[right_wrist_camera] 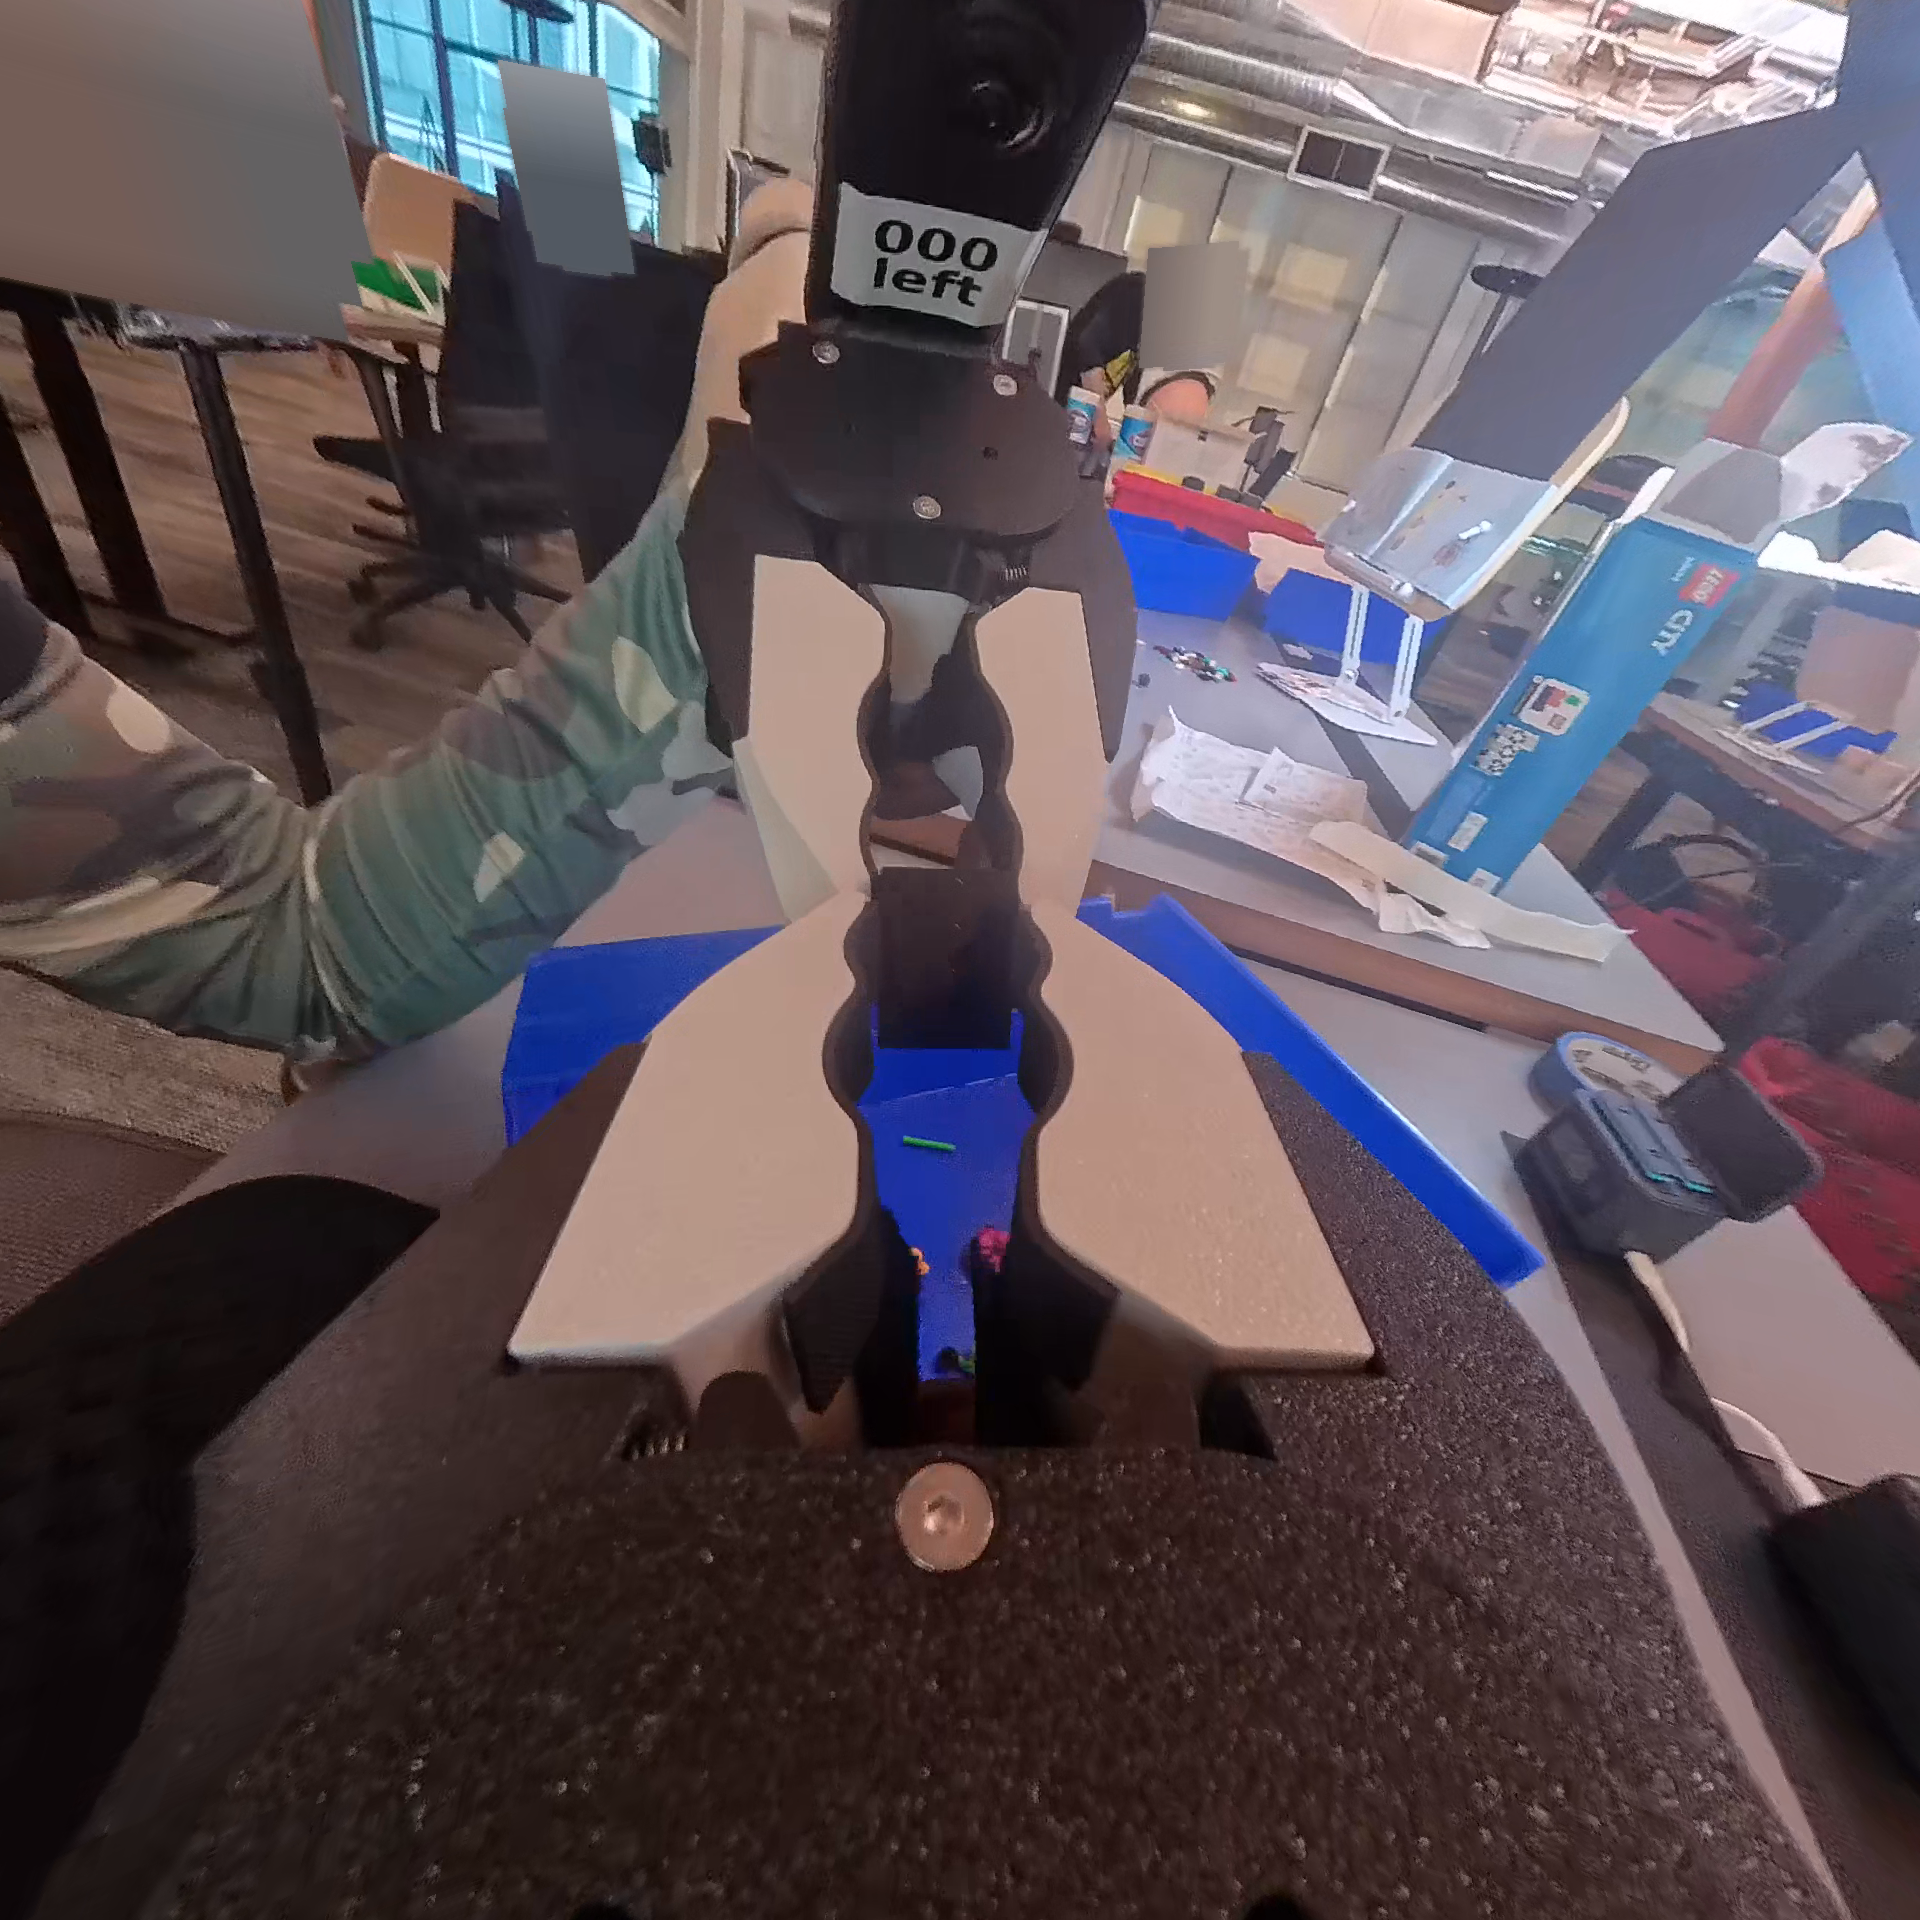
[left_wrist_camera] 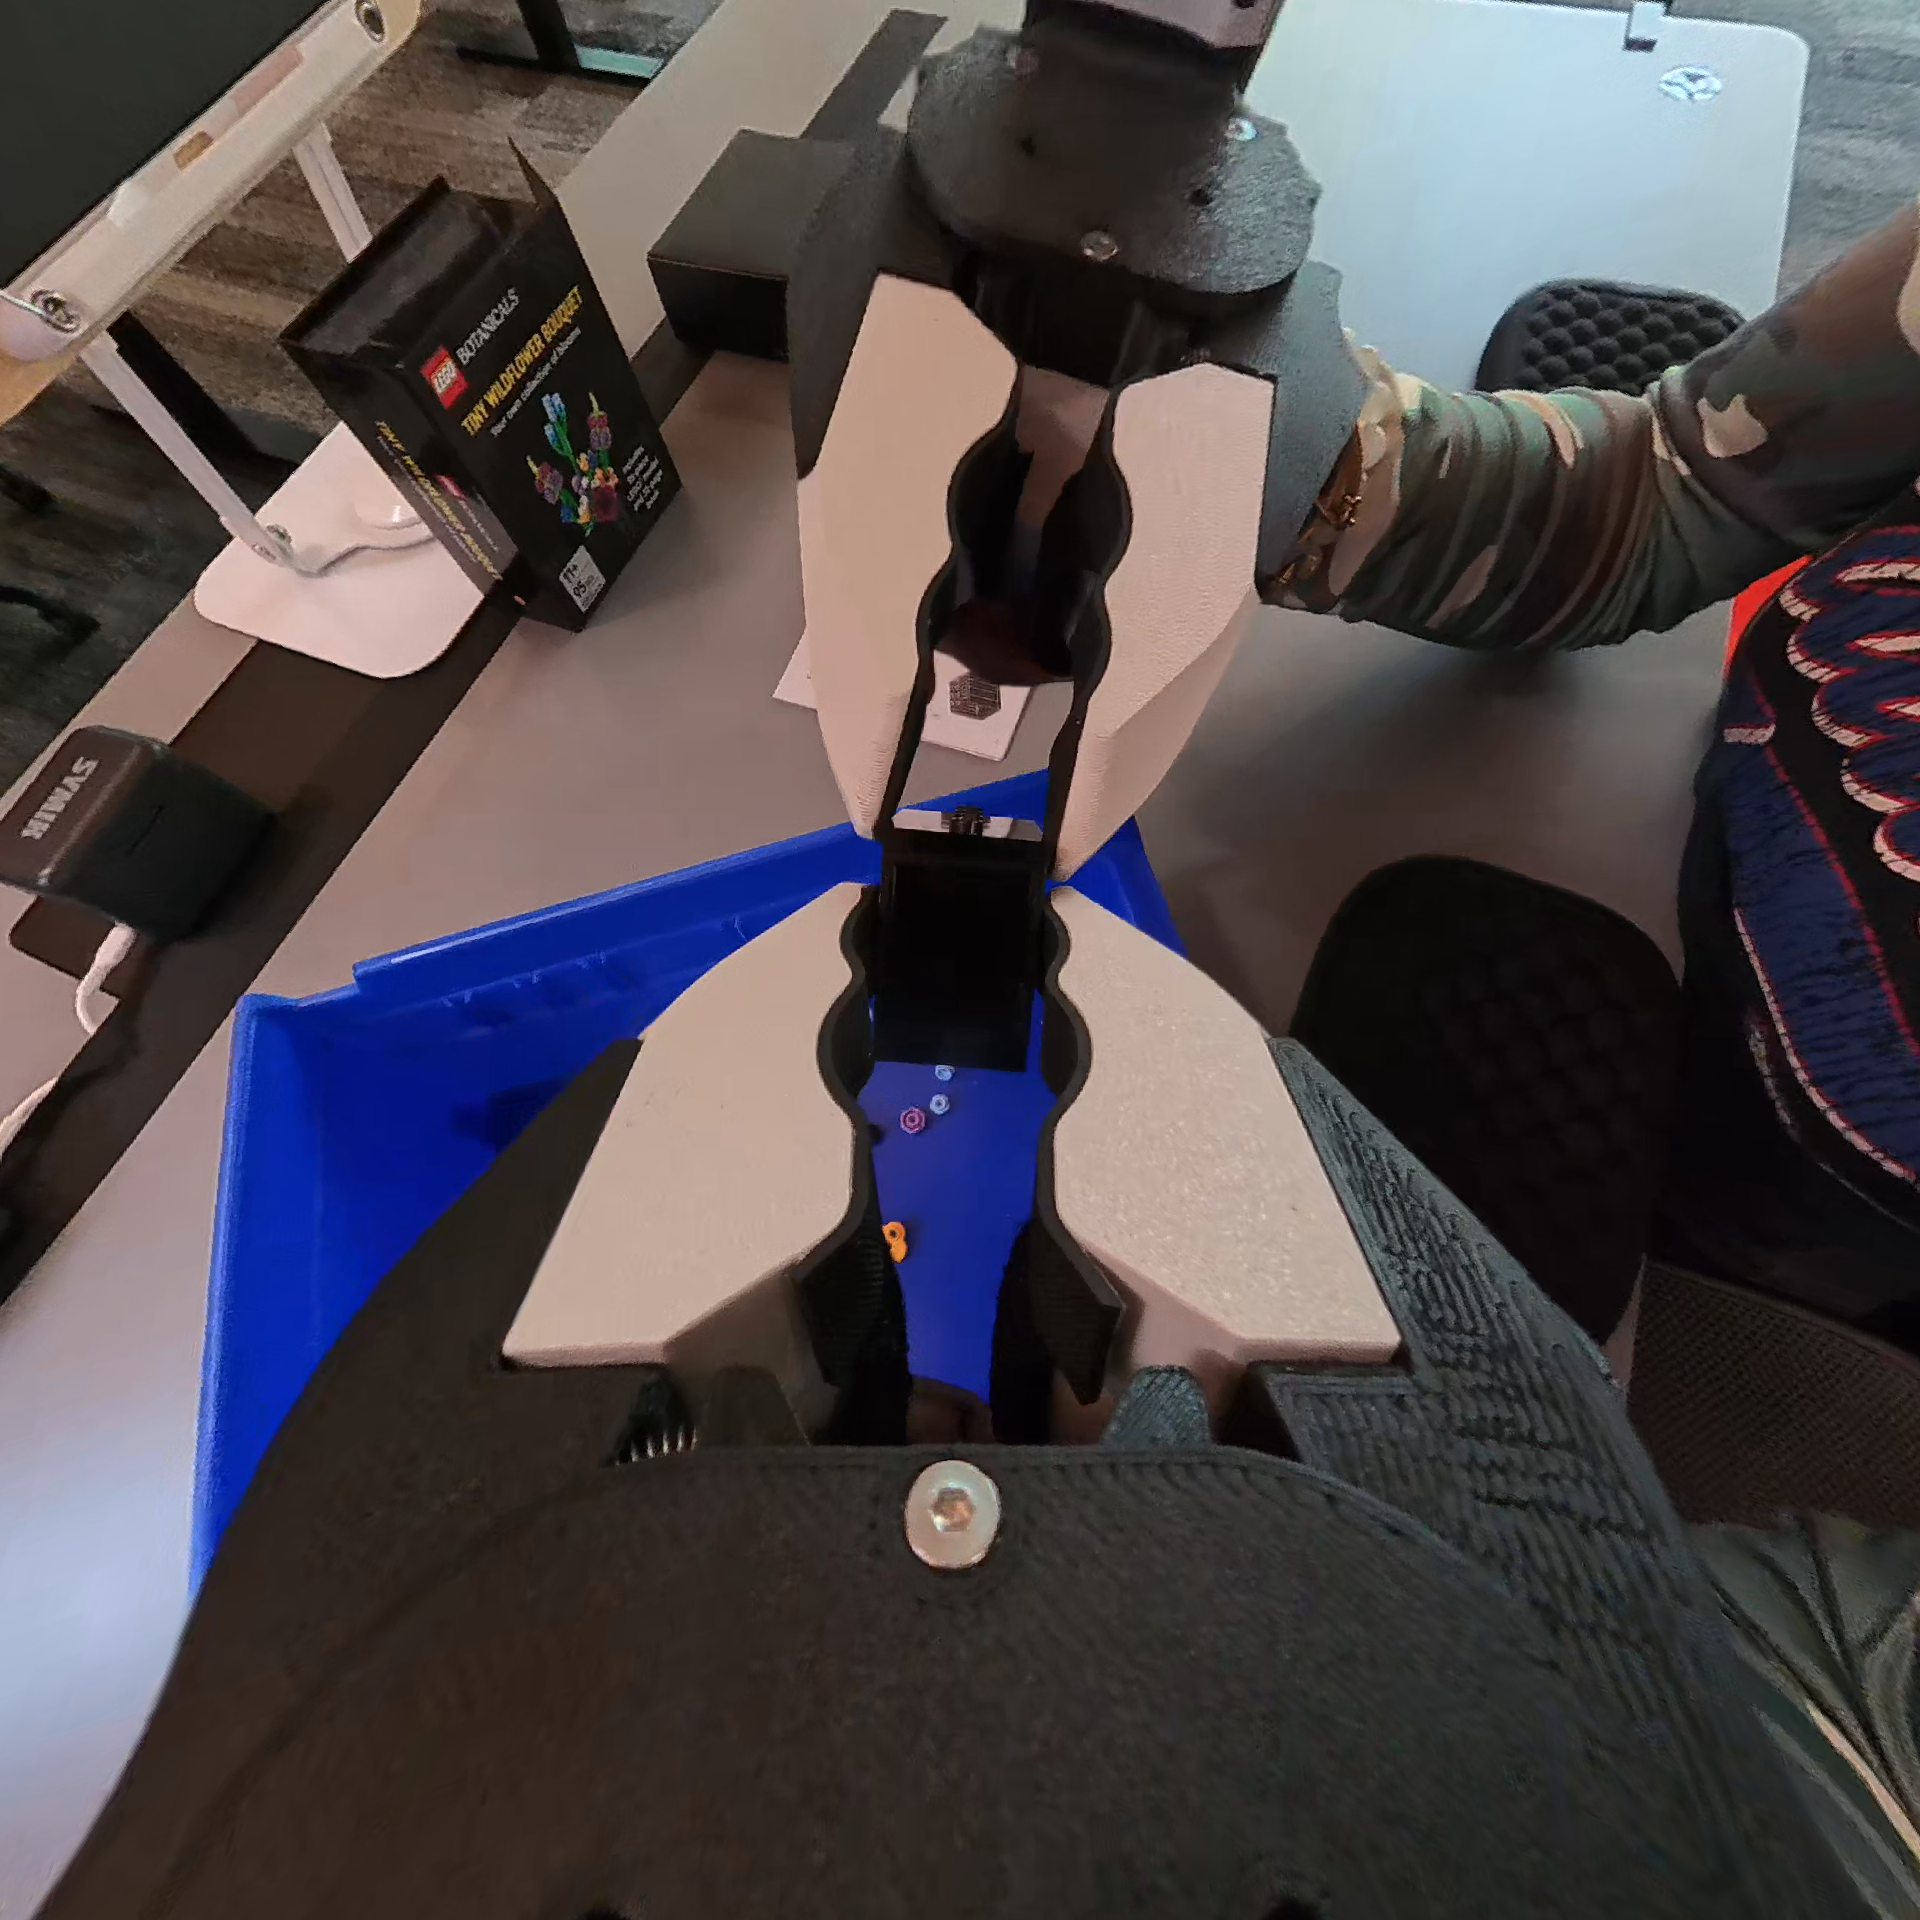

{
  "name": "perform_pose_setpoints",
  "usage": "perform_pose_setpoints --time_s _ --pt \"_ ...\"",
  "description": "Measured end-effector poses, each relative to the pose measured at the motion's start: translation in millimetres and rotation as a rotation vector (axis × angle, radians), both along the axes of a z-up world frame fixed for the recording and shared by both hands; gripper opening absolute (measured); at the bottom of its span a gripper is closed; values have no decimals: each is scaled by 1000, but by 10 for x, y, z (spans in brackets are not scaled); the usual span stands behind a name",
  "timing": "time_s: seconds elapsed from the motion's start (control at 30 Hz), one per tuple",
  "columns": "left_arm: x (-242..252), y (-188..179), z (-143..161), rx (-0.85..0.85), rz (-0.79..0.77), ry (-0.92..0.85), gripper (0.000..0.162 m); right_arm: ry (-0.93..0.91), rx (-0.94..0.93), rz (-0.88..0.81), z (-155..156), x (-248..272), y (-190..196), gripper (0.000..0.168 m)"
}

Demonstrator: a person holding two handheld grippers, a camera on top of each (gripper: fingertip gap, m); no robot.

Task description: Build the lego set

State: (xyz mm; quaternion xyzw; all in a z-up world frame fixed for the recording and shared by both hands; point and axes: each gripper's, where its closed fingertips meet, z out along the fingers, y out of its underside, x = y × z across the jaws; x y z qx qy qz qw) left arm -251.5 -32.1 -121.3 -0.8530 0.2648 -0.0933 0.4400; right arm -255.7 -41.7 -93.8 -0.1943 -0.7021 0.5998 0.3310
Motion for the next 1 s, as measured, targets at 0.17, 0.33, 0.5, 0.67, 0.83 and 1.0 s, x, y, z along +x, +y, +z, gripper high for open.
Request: perform_pose_setpoints --time_s 0.17,0.33,0.5,0.67,0.83,1.0 --pt "-345 -253 -446 -89 345 49 28 97 -154 77 301 205 157 0" --pt "-301 -509 -379 179 600 -224 27 -82 -70 158 30 302 241 15" --pt "-3 -559 -440 219 572 -172 28 -210 71 380 -254 381 -281 52" --pt "-126 -630 -475 233 744 -26 28 -240 237 460 -286 257 -498 36" --pt "-91 -669 -468 231 782 40 28 -222 349 490 -489 120 -525 36" --pt "-3 -570 -602 166 719 90 28 -174 340 522 -527 154 -511 36"
